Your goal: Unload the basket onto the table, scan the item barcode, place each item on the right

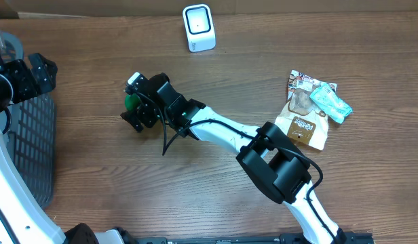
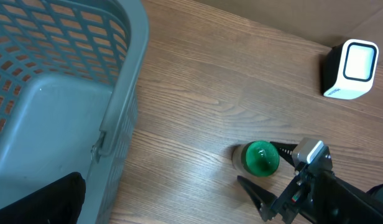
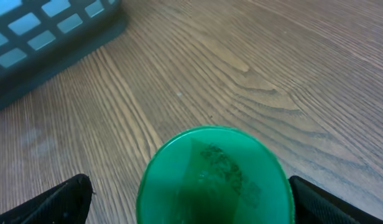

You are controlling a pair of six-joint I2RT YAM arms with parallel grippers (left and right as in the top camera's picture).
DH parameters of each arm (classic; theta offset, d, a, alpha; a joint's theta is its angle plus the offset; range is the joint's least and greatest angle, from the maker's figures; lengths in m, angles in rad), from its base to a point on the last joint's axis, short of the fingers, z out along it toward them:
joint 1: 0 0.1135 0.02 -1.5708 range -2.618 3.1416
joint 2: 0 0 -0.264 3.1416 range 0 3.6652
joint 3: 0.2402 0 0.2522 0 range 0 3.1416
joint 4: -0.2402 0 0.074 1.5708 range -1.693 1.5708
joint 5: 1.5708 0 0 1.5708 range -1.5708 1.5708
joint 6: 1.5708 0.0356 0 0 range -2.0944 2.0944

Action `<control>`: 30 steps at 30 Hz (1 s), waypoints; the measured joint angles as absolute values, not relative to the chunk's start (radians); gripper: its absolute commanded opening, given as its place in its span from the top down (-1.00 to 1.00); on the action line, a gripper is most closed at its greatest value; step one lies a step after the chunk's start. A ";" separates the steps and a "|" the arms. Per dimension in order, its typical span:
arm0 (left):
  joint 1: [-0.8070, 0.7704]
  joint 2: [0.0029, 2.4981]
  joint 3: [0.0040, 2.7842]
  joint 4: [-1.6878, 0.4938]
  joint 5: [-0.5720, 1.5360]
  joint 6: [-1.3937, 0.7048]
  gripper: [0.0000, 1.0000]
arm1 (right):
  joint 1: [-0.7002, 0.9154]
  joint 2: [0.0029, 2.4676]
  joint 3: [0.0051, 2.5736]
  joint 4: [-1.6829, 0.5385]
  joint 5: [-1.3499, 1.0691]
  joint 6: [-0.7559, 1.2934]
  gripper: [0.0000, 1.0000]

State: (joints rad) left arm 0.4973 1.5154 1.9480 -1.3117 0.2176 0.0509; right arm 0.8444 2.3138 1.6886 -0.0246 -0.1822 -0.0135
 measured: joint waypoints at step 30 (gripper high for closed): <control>0.497 1.515 1.948 -1.312 0.217 0.051 -0.99 | 0.764 2.304 1.719 -0.177 -0.083 0.049 -0.44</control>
State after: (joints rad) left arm 0.4973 1.5154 1.9480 -1.3117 0.2173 0.0509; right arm 0.7643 2.3043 1.7191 -0.1772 -0.0830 0.0494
